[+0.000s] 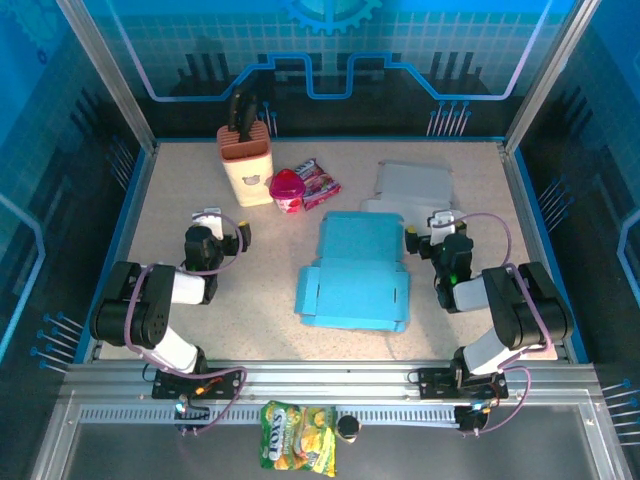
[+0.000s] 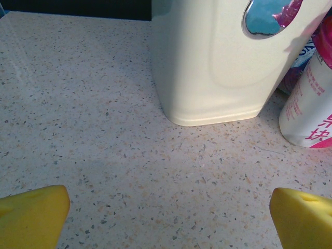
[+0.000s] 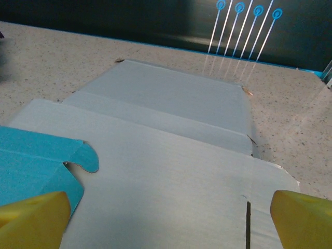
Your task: Fold the paper box
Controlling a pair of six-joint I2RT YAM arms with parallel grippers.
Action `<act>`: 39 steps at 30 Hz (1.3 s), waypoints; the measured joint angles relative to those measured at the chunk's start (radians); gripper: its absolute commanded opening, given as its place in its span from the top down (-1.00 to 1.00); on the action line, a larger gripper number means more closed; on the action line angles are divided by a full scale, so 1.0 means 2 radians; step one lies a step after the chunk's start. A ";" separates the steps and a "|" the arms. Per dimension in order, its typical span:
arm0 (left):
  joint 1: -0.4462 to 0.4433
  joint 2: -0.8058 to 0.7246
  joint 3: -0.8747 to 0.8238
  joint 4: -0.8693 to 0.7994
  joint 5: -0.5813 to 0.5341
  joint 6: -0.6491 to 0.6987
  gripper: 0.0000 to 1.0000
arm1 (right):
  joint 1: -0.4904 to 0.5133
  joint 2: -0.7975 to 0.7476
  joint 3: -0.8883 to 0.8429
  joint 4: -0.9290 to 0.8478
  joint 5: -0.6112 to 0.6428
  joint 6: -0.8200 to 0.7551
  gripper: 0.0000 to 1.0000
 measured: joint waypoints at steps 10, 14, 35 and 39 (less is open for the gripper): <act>-0.044 -0.032 -0.066 0.073 -0.058 0.023 -0.99 | 0.025 -0.075 -0.057 0.040 0.040 -0.003 -0.99; -0.087 -0.124 -0.073 0.046 -0.099 0.052 -0.99 | 0.072 -0.178 -0.057 0.021 0.065 -0.034 -0.99; -0.403 -0.246 0.247 -0.635 -0.032 -0.397 -0.32 | 0.216 -0.385 0.253 -0.858 -0.067 0.436 -0.32; -0.432 -0.202 0.217 -0.635 -0.038 -0.443 -0.28 | 0.261 -0.428 0.163 -0.909 -0.072 0.523 -0.33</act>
